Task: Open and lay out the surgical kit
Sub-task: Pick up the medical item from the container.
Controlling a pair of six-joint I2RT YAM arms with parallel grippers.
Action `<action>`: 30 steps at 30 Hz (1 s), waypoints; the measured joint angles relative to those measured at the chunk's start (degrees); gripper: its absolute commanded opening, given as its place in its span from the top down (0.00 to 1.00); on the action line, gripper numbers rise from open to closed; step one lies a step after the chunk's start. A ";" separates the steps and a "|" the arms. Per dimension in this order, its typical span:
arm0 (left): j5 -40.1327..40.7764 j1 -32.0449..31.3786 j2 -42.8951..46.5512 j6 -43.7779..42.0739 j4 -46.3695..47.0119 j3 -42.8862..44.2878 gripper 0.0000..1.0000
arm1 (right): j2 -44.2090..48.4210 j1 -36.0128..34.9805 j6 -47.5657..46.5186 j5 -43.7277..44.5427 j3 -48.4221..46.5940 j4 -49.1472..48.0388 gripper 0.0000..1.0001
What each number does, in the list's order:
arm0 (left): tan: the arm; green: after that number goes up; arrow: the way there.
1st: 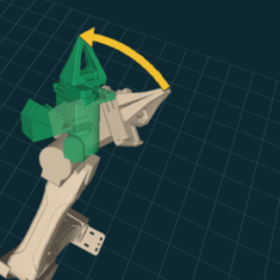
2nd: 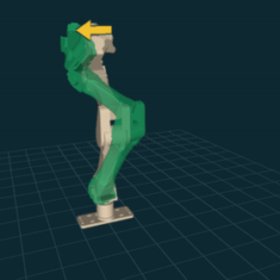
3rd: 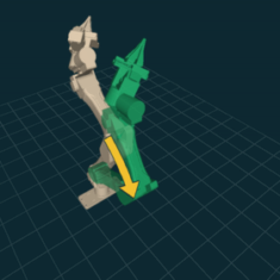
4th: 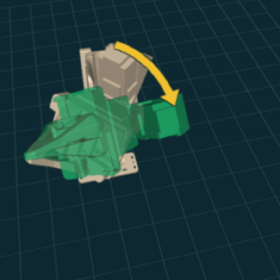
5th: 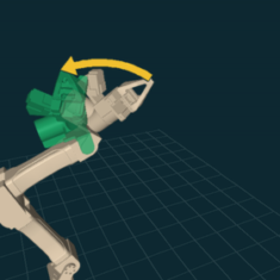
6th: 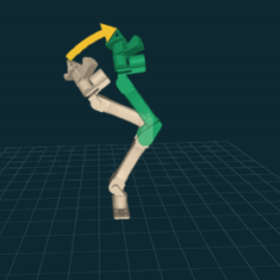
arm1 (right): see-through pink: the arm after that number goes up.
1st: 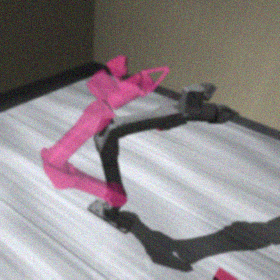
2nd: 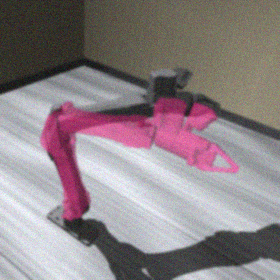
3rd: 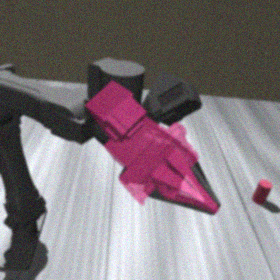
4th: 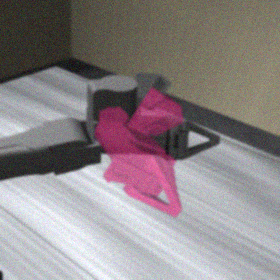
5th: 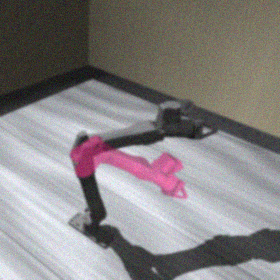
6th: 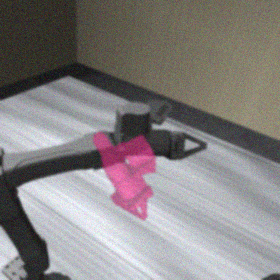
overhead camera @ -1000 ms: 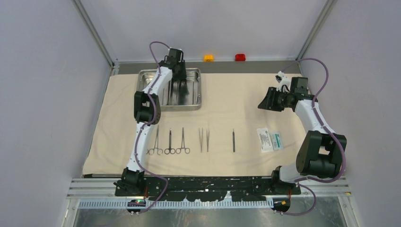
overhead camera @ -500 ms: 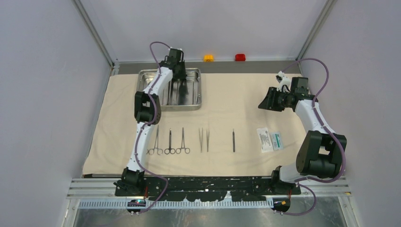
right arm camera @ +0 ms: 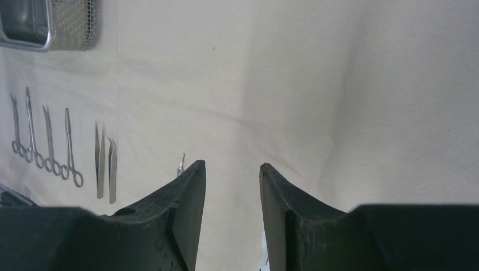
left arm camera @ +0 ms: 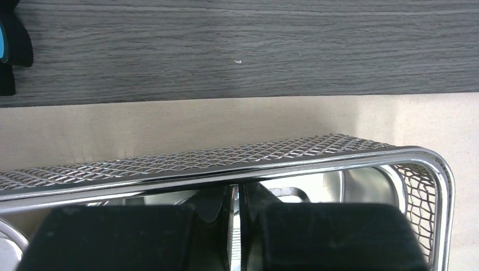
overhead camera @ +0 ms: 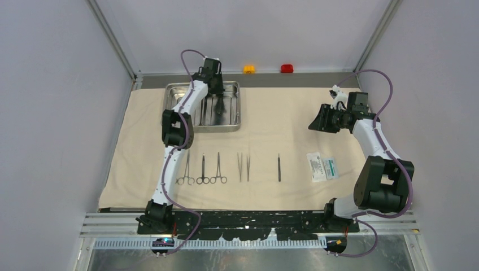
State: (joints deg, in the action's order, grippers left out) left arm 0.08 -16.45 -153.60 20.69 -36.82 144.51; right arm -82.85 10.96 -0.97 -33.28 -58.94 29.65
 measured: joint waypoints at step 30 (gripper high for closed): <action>0.90 -0.31 1.05 -0.28 2.21 -2.60 0.76 | 0.00 0.00 0.00 -0.04 0.00 0.02 0.54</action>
State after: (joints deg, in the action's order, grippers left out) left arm 0.97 -16.75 -152.55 20.40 -34.61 141.91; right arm -82.85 10.96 -0.97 -33.32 -58.94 29.67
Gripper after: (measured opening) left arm 0.246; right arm 0.454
